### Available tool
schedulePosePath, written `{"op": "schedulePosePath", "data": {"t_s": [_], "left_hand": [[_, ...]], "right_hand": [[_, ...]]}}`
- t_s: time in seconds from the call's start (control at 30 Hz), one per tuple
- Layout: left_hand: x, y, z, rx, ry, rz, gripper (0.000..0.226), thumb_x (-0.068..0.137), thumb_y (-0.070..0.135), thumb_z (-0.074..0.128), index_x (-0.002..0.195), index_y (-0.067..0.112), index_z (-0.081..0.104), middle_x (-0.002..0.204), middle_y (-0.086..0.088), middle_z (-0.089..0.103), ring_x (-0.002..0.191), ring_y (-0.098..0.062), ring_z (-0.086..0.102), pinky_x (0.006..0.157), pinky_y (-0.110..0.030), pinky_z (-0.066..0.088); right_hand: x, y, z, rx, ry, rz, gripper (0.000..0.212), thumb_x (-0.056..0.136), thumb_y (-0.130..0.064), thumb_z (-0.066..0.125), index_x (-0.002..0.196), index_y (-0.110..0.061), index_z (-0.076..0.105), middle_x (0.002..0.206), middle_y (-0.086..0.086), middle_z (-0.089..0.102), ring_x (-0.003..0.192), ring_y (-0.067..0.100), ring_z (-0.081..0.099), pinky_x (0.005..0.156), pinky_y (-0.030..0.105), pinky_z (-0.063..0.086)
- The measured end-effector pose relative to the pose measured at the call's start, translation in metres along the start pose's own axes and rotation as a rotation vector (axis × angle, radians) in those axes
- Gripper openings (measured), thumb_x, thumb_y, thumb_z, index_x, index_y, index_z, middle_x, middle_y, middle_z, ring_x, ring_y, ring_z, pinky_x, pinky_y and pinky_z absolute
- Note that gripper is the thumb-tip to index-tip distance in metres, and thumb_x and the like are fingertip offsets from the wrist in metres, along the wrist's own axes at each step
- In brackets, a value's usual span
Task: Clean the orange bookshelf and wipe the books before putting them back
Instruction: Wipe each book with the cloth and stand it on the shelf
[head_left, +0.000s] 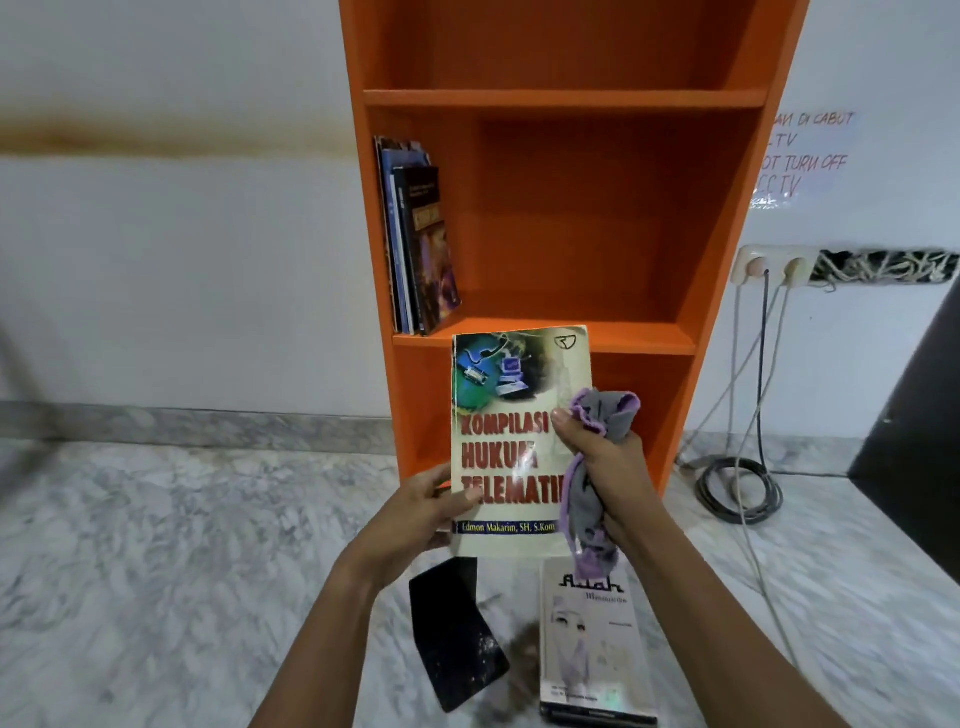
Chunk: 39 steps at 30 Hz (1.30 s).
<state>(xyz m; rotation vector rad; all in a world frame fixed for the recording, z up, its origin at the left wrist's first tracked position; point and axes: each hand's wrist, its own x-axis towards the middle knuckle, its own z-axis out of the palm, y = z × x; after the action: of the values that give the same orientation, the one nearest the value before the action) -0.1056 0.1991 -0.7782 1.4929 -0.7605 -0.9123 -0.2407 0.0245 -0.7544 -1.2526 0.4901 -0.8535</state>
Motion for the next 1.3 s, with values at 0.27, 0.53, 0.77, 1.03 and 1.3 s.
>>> {"op": "schedulePosePath", "data": {"t_s": [0.27, 0.53, 0.77, 1.03, 1.3], "left_hand": [[0.031, 0.048, -0.026, 0.114, 0.149, 0.223, 0.050, 0.079, 0.000, 0.082, 0.122, 0.014, 0.062, 0.111, -0.007, 0.076, 0.103, -0.024, 0.073, 0.087, -0.050, 0.061], [0.106, 0.104, -0.037, 0.200, 0.548, 0.425, 0.038, 0.082, 0.011, 0.081, 0.109, 0.026, 0.059, 0.104, 0.011, 0.071, 0.094, -0.009, 0.070, 0.071, -0.029, 0.062], [0.203, 0.142, -0.045, 0.288, 0.918, 0.435, 0.033, 0.088, 0.016, 0.076, 0.106, 0.026, 0.051, 0.107, 0.005, 0.068, 0.092, -0.015, 0.069, 0.067, -0.027, 0.061], [0.245, 0.111, -0.061, 0.523, 1.137, 0.413, 0.041, 0.083, 0.033, 0.080, 0.105, 0.019, 0.049, 0.111, -0.005, 0.066, 0.099, -0.025, 0.070, 0.068, -0.038, 0.064], [0.232, 0.109, -0.058, 0.484, 1.140, 0.311, 0.050, 0.082, 0.042, 0.080, 0.110, 0.014, 0.050, 0.114, -0.008, 0.068, 0.100, -0.027, 0.070, 0.066, -0.029, 0.056]], "right_hand": [[0.057, -0.038, 0.028, -0.175, -0.122, -0.149, 0.036, 0.087, -0.025, 0.080, 0.099, 0.006, 0.064, 0.097, 0.028, 0.071, 0.092, 0.037, 0.071, 0.091, 0.058, 0.057], [0.141, -0.100, 0.088, -0.518, 0.310, -0.409, 0.031, 0.076, -0.038, 0.085, 0.084, -0.018, 0.064, 0.079, -0.006, 0.068, 0.072, 0.010, 0.066, 0.058, 0.024, 0.045], [0.203, -0.073, 0.122, -0.509, 0.275, -0.368, 0.020, 0.082, -0.040, 0.079, 0.089, -0.028, 0.064, 0.080, -0.013, 0.066, 0.072, 0.002, 0.061, 0.058, 0.025, 0.041], [0.237, -0.005, 0.119, -0.538, 0.168, -0.291, 0.017, 0.080, -0.039, 0.077, 0.087, -0.030, 0.064, 0.080, -0.006, 0.069, 0.074, 0.015, 0.067, 0.071, 0.047, 0.058], [0.212, 0.009, 0.112, -0.479, 0.064, -0.270, 0.020, 0.077, -0.041, 0.077, 0.090, -0.030, 0.067, 0.083, -0.008, 0.072, 0.078, 0.015, 0.070, 0.072, 0.050, 0.059]]}}
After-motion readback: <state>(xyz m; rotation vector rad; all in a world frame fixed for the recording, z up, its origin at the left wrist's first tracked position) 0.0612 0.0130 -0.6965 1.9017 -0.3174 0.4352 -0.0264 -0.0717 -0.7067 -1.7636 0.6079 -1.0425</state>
